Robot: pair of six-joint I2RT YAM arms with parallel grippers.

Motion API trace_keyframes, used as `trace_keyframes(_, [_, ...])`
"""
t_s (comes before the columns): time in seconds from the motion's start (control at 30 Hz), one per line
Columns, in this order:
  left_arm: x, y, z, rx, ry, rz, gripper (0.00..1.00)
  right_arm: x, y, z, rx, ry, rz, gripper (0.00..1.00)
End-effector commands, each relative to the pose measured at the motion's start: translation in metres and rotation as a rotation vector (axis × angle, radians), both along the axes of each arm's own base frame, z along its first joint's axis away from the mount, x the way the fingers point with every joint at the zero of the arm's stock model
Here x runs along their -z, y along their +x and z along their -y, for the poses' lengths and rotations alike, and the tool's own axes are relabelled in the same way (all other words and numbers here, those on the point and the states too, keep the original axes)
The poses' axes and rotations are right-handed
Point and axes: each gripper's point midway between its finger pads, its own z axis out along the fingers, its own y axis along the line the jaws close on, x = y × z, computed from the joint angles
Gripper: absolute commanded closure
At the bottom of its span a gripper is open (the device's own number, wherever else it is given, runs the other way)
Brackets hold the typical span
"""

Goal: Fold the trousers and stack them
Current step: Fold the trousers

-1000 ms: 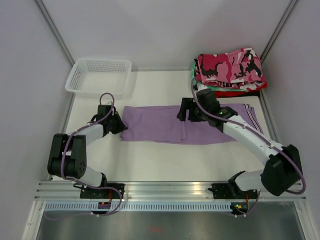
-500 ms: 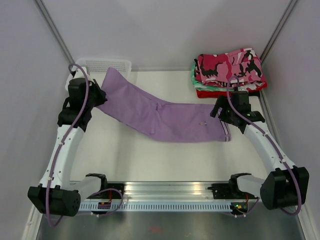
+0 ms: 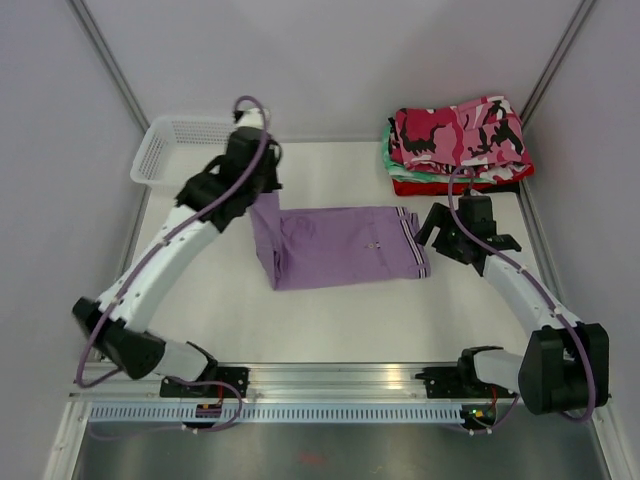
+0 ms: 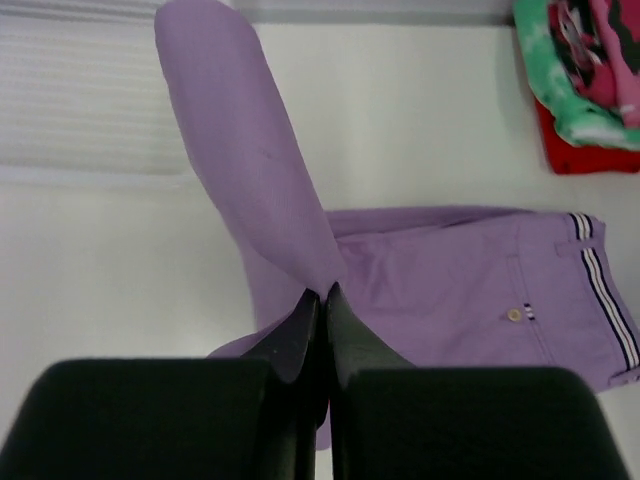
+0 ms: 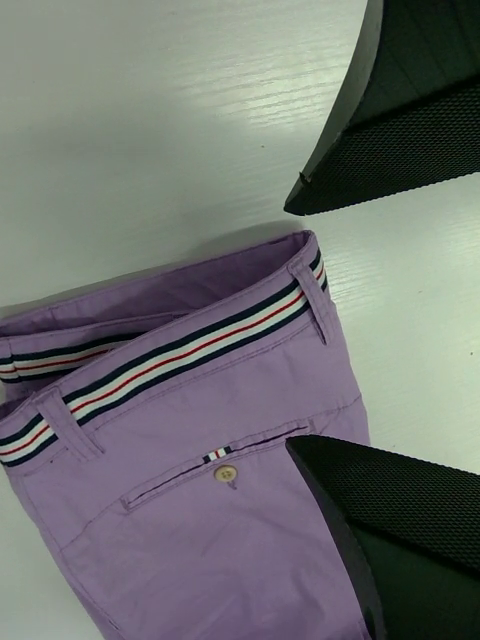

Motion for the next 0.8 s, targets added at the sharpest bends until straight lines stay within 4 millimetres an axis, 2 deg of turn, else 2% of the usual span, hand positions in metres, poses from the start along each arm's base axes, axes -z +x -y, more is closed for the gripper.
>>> trace_keyframes(0.0, [0.031, 0.011, 0.035, -0.119, 0.069, -0.04, 0.98, 0.0, 0.011, 0.013, 0.062, -0.003, 0.052, 0.03])
trace_keyframes(0.03, [0.029, 0.007, 0.064, -0.079, 0.078, -0.02, 0.98, 0.003, 0.01, 0.021, 0.086, -0.011, 0.044, 0.03])
trace_keyframes(0.07, [0.048, 0.016, 0.079, -0.099, 0.136, -0.034, 0.98, 0.008, 0.006, 0.026, 0.104, -0.005, 0.023, 0.03])
trace_keyframes(0.1, [0.055, 0.015, 0.095, -0.085, 0.145, -0.036, 0.98, 0.01, 0.006, 0.044, 0.162, 0.004, 0.013, 0.02])
trace_keyframes(0.13, [0.053, 0.011, 0.123, -0.054, 0.116, -0.022, 0.98, 0.016, 0.001, 0.05, 0.184, 0.013, -0.007, 0.02])
trace_keyframes(0.17, [0.076, 0.015, 0.143, -0.04, 0.142, -0.046, 0.98, 0.019, -0.001, 0.057, 0.204, 0.024, -0.018, 0.02])
trace_keyframes(0.2, [0.074, 0.012, 0.167, -0.025, 0.092, -0.035, 0.98, 0.019, -0.003, 0.073, 0.259, 0.03, -0.018, 0.02])
trace_keyframes(0.23, [0.083, 0.012, 0.181, -0.015, 0.078, -0.045, 0.98, 0.017, -0.003, 0.08, 0.281, 0.036, -0.01, 0.02])
trace_keyframes(0.27, [0.108, 0.013, 0.202, 0.027, 0.078, -0.084, 0.98, 0.013, -0.002, 0.083, 0.289, 0.048, 0.009, 0.02])
trace_keyframes(0.33, [0.112, 0.014, 0.24, 0.09, 0.009, -0.075, 0.98, 0.003, 0.001, 0.091, 0.306, 0.058, 0.044, 0.02])
trace_keyframes(0.37, [0.133, 0.011, 0.263, 0.159, -0.001, -0.115, 0.98, -0.002, 0.004, 0.089, 0.292, 0.067, 0.06, 0.02])
trace_keyframes(0.4, [0.128, 0.008, 0.283, 0.203, -0.032, -0.102, 0.98, -0.006, 0.007, 0.088, 0.286, 0.073, 0.071, 0.02])
trace_keyframes(0.5, [0.147, 0.003, 0.32, 0.268, -0.031, -0.125, 0.98, -0.01, 0.01, 0.083, 0.265, 0.093, 0.096, 0.02])
trace_keyframes(0.6, [0.169, -0.008, 0.345, 0.291, -0.063, -0.172, 0.98, -0.012, 0.012, 0.074, 0.216, 0.125, 0.122, 0.02])
trace_keyframes(0.73, [0.186, -0.018, 0.368, 0.332, -0.147, -0.238, 0.97, -0.007, 0.007, 0.071, 0.186, 0.114, 0.124, 0.02])
trace_keyframes(0.77, [0.188, -0.02, 0.368, 0.324, -0.153, -0.25, 0.9, -0.002, 0.003, 0.072, 0.186, 0.107, 0.113, 0.02])
